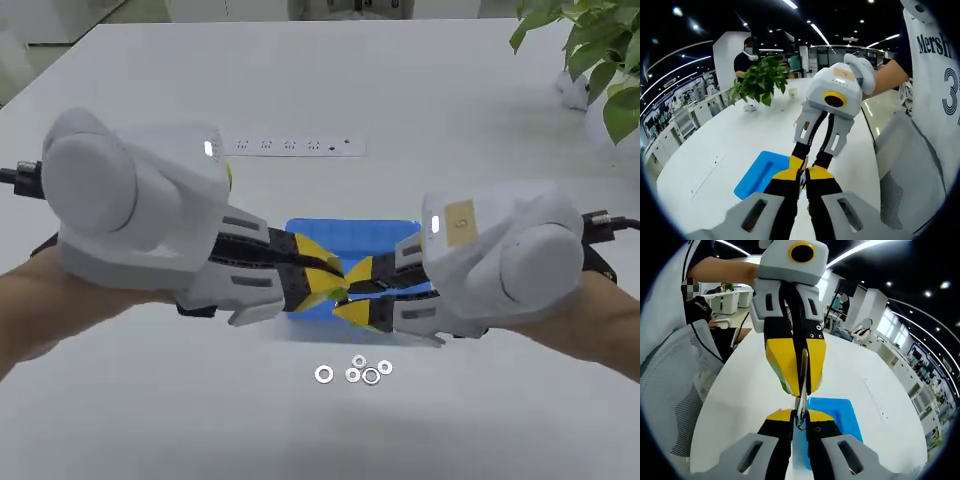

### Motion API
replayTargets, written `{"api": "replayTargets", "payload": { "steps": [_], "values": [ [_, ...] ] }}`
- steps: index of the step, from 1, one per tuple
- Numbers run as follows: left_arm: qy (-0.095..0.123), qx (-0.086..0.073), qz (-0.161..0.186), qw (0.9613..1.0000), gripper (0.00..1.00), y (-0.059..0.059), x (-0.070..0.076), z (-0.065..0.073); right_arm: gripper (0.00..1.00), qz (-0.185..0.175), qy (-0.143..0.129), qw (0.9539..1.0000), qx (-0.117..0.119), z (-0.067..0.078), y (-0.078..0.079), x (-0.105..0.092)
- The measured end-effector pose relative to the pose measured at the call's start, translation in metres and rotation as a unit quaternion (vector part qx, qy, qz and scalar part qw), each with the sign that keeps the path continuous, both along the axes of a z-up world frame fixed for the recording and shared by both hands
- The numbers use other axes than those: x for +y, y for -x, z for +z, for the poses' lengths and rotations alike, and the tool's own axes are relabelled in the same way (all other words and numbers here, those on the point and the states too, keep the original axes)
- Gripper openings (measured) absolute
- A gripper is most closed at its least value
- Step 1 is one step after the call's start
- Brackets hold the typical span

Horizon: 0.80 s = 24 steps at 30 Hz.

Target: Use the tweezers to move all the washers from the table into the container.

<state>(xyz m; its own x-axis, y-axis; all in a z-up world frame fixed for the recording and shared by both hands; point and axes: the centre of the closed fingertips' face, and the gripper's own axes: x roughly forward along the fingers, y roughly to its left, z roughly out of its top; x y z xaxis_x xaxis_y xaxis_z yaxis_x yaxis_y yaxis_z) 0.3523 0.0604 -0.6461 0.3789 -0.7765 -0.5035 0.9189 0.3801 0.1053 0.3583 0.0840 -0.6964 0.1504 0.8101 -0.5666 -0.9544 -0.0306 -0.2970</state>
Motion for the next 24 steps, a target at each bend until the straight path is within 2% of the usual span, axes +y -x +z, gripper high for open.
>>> {"api": "replayTargets", "payload": {
  "steps": [3, 5, 7, 9, 13, 18, 21, 24],
  "values": [
    [-0.004, -0.006, -0.002, 1.0000, 0.08, -0.015, 0.001, 0.000, 0.10, -0.005, 0.002, 1.0000, -0.009, 0.000, -0.015, 0.001],
    [-0.005, -0.009, -0.001, 0.9999, 0.08, -0.024, 0.001, -0.001, 0.10, -0.011, -0.003, 0.9999, -0.003, -0.001, -0.025, 0.002],
    [-0.005, -0.008, 0.001, 1.0000, 0.08, -0.031, 0.002, -0.003, 0.10, -0.014, -0.002, 0.9999, -0.007, -0.003, -0.032, 0.002],
    [0.006, -0.005, 0.007, 0.9999, 0.08, -0.042, 0.001, -0.006, 0.10, -0.019, -0.001, 0.9998, -0.007, -0.005, -0.041, 0.002],
    [0.005, -0.007, 0.010, 0.9999, 0.08, -0.057, 0.002, -0.014, 0.10, -0.023, 0.005, 0.9997, -0.007, -0.015, -0.059, 0.003],
    [0.002, 0.005, 0.013, 0.9999, 0.08, -0.073, 0.003, -0.033, 0.10, -0.029, 0.013, 0.9995, 0.007, -0.034, -0.074, 0.004],
    [0.002, 0.013, 0.009, 0.9999, 0.08, -0.078, 0.001, -0.044, 0.10, -0.033, 0.018, 0.9991, 0.018, -0.045, -0.078, 0.004],
    [0.005, 0.028, 0.013, 0.9995, 0.08, -0.082, -0.001, -0.056, 0.10, -0.040, 0.024, 0.9982, 0.038, -0.057, -0.081, 0.002]
  ]
}}
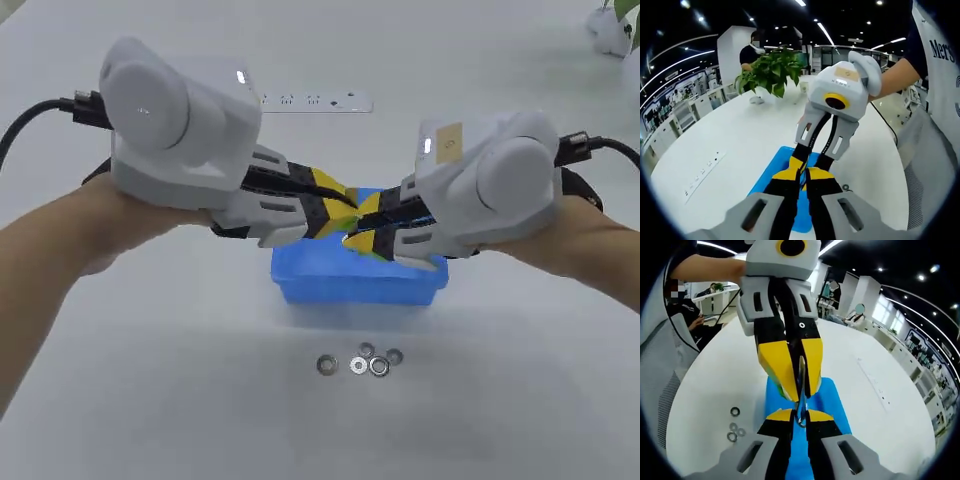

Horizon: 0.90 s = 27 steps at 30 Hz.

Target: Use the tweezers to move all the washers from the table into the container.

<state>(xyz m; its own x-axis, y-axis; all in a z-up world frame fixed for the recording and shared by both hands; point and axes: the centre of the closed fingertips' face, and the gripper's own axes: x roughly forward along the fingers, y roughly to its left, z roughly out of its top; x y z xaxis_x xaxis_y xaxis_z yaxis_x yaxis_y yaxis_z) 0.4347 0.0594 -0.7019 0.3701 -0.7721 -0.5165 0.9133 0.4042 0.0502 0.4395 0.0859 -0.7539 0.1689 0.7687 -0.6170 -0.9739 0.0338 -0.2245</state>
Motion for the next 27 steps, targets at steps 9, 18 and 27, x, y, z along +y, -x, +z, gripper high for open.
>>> {"api": "replayTargets", "payload": {
  "steps": [9, 18, 27],
  "values": [
    [0.004, 0.023, 0.004, 0.9997, 0.09, -0.002, -0.002, -0.018, 0.10, 0.001, 0.013, 0.9998, 0.016, -0.017, 0.003, -0.003],
    [0.008, 0.031, 0.012, 0.9994, 0.09, -0.001, -0.001, -0.022, 0.10, -0.005, 0.010, 0.9997, 0.023, -0.020, 0.004, -0.004],
    [0.004, 0.029, 0.011, 0.9995, 0.08, 0.001, 0.000, -0.018, 0.12, -0.011, 0.004, 0.9996, 0.028, -0.017, 0.004, -0.006]
  ]
}}
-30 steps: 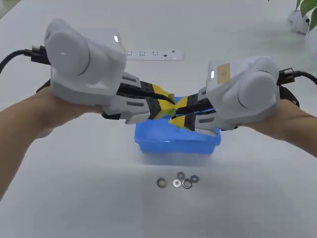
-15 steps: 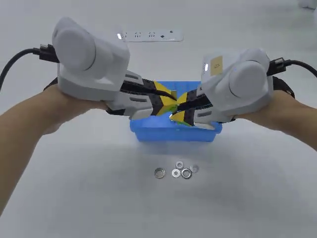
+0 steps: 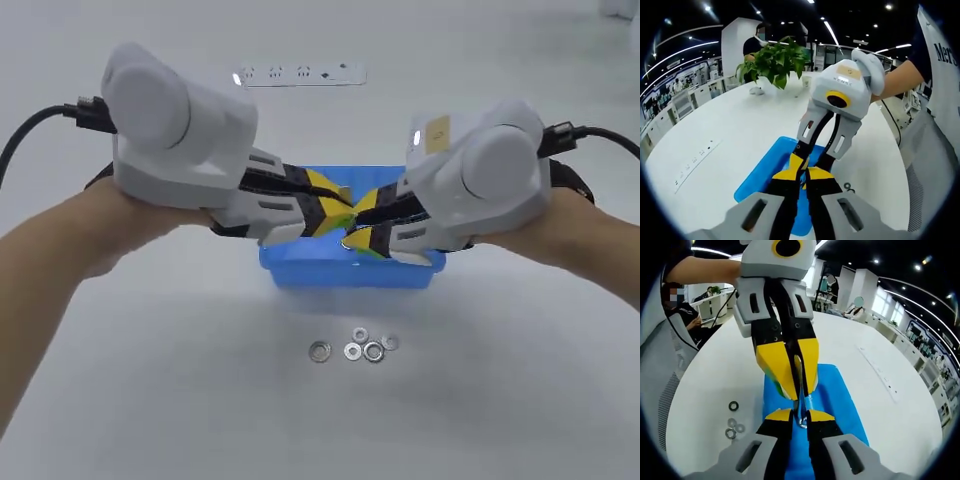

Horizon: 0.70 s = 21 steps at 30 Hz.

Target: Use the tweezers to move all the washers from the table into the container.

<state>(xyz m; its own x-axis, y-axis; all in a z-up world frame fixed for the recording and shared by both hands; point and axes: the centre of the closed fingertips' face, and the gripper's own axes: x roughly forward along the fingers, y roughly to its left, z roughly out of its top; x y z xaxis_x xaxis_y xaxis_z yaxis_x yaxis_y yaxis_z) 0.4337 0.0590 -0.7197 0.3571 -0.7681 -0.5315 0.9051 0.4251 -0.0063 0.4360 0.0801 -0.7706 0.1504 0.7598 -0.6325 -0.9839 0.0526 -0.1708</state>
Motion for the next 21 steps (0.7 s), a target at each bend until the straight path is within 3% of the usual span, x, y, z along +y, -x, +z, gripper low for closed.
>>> {"api": "replayTargets", "payload": {
  "steps": [11, 15, 21],
  "values": [
    [-0.003, -0.015, -0.019, 0.9997, 0.08, 0.015, -0.002, 0.022, 0.12, 0.025, -0.007, 0.9994, -0.023, 0.024, 0.016, -0.002],
    [-0.003, -0.029, -0.034, 0.9990, 0.08, 0.027, -0.006, 0.037, 0.11, 0.030, -0.026, 0.9991, -0.017, 0.038, 0.027, -0.003],
    [-0.001, -0.048, -0.049, 0.9976, 0.07, 0.050, -0.006, 0.062, 0.11, 0.045, -0.043, 0.9976, -0.030, 0.063, 0.047, -0.002]
  ]
}}
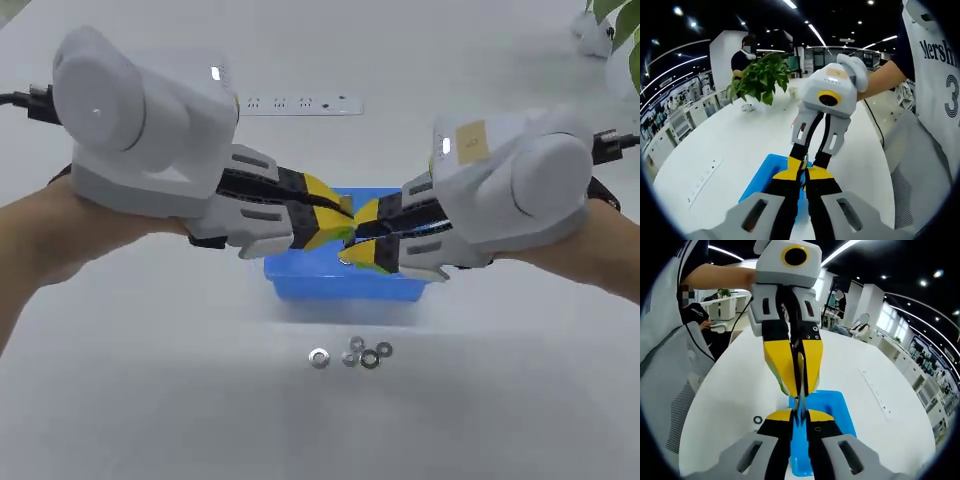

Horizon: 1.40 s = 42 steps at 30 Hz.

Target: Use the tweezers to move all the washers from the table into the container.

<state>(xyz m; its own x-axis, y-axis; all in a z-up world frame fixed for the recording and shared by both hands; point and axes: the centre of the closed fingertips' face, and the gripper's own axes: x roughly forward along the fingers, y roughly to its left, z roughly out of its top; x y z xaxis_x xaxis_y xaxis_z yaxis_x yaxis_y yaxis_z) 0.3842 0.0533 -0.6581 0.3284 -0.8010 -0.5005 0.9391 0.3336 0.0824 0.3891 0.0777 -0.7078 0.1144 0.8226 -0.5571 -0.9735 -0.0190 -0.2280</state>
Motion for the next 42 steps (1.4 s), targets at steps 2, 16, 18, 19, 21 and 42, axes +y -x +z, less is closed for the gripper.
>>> {"api": "replayTargets", "payload": {
  "steps": [2, 16, 18, 19, 21, 42],
  "values": [
    [-0.001, -0.005, -0.003, 1.0000, 0.07, 0.008, 0.002, 0.004, 0.11, 0.005, -0.001, 1.0000, -0.002, 0.004, 0.007, 0.002],
    [-0.006, -0.010, -0.007, 0.9999, 0.07, 0.064, 0.015, 0.005, 0.10, 0.040, 0.009, 0.9992, -0.005, 0.004, 0.064, 0.017],
    [-0.005, -0.005, -0.003, 1.0000, 0.07, 0.069, 0.017, 0.002, 0.10, 0.042, 0.011, 0.9990, -0.005, 0.001, 0.069, 0.018],
    [-0.004, -0.004, -0.001, 1.0000, 0.07, 0.071, 0.018, 0.000, 0.10, 0.043, 0.012, 0.9990, -0.004, 0.000, 0.072, 0.018],
    [0.000, 0.003, 0.004, 1.0000, 0.07, 0.074, 0.019, -0.004, 0.10, 0.043, 0.014, 0.9990, 0.000, -0.005, 0.077, 0.019],
    [0.013, 0.047, 0.019, 0.9986, 0.07, 0.079, 0.020, -0.043, 0.11, 0.035, 0.030, 0.9983, 0.036, -0.044, 0.086, 0.018]
  ]
}}
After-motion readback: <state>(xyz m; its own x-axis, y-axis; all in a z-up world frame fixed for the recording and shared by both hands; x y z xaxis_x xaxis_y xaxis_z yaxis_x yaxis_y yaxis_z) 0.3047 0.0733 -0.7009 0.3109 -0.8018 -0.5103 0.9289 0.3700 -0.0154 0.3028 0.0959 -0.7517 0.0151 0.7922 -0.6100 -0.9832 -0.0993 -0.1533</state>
